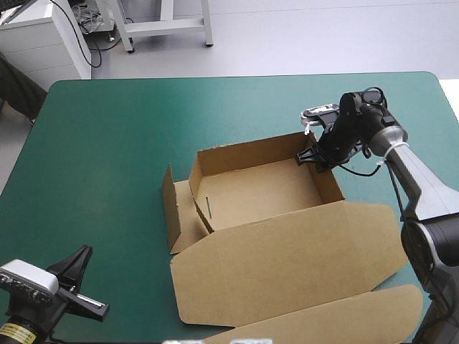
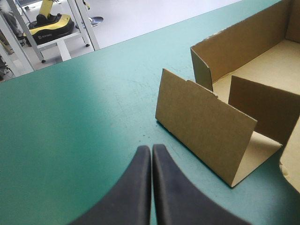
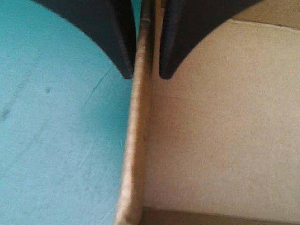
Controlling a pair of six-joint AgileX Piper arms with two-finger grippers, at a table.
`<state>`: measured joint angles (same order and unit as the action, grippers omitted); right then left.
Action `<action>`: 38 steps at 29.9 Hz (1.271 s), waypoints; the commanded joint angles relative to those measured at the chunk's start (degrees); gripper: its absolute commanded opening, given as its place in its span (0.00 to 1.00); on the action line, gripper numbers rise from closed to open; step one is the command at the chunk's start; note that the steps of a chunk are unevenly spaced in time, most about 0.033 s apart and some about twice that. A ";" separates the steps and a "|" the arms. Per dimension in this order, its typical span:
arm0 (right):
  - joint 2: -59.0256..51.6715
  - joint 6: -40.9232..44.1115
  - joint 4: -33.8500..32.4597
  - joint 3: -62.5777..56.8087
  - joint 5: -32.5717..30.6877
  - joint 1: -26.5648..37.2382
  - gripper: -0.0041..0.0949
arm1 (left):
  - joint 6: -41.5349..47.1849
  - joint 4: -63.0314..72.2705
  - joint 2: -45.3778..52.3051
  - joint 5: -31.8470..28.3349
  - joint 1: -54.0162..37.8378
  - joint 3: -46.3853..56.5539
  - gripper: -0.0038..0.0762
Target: Fold the box
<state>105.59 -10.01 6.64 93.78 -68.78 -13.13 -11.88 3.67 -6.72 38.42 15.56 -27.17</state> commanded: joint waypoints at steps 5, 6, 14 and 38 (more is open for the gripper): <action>-3.79 0.11 0.84 10.92 -3.08 -0.09 0.48 | 0.46 0.41 -0.89 -3.75 0.00 -1.30 0.04; -4.41 0.11 0.85 11.62 -3.08 -0.09 0.48 | 0.46 0.41 -0.89 -3.75 0.00 -1.30 0.04; -13.69 1.15 0.59 12.69 -3.08 -0.09 0.48 | 0.46 0.41 -0.89 -3.51 0.00 -1.30 0.04; 0.49 -3.25 0.60 2.26 -3.08 -0.09 0.48 | 0.46 0.61 -0.89 -3.53 0.00 -1.30 0.04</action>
<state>106.25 -12.64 6.64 94.70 -70.91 -13.16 -11.72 3.50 -6.72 39.03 15.56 -27.17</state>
